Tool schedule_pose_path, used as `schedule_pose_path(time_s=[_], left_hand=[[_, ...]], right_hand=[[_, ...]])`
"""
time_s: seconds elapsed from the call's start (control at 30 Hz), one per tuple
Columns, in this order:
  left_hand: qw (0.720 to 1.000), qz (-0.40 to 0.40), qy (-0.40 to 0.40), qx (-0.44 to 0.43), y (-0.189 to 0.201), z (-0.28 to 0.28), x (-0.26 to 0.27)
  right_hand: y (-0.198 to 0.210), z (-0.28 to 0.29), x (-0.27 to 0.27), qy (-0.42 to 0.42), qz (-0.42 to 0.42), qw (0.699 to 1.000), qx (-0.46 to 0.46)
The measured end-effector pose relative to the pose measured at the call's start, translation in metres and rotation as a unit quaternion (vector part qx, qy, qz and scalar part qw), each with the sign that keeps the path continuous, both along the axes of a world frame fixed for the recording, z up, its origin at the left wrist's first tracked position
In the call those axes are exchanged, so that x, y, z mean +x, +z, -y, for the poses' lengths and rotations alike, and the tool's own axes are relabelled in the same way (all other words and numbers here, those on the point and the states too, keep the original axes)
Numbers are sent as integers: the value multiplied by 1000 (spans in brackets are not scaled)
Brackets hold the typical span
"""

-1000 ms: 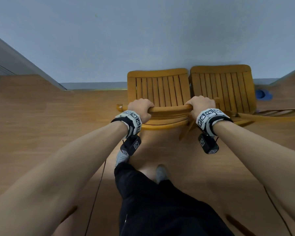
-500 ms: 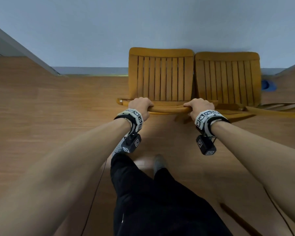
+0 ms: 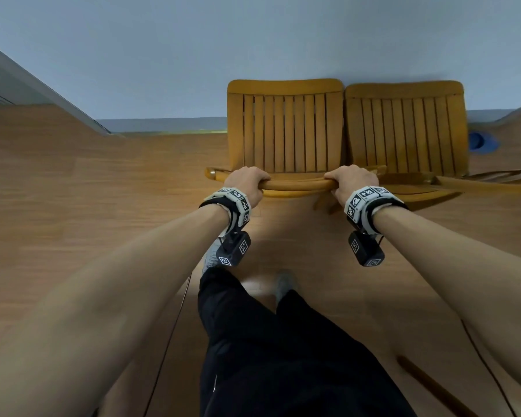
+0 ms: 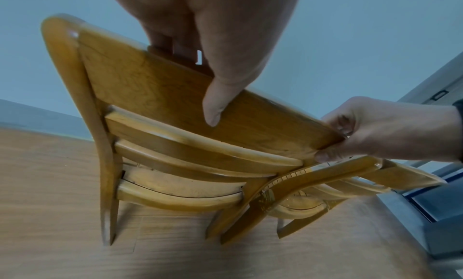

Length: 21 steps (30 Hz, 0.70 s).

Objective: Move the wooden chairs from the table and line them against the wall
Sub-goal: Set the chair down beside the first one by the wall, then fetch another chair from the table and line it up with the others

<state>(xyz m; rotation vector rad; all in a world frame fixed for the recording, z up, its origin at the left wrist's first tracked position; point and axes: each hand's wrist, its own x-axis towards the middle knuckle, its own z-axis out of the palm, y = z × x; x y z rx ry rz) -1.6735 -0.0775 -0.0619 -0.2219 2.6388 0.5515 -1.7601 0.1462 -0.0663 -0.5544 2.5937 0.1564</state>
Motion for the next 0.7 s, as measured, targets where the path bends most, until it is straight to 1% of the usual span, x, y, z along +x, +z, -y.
schedule_pose_path(time_s=[0.13,0.27,0.4,0.47,0.53,0.7], left_hand=[[1000,7,-17,2,6,-3,4],[1000,4,19,18,26,1,10],[999,-6,50,17,58,21,14],[997,-14,69,17,78,38,17],[996,-25,85,-2,100,64,24],[986,-28,162,-38,141,148,59]], right_hand=[[6,1,5,0,30,999,-16],[25,6,8,3,50,998,-31],[52,32,6,44,83,994,-48],[68,53,5,61,81,994,-51],[85,85,5,76,68,993,-58],[123,184,11,153,48,985,-69]])
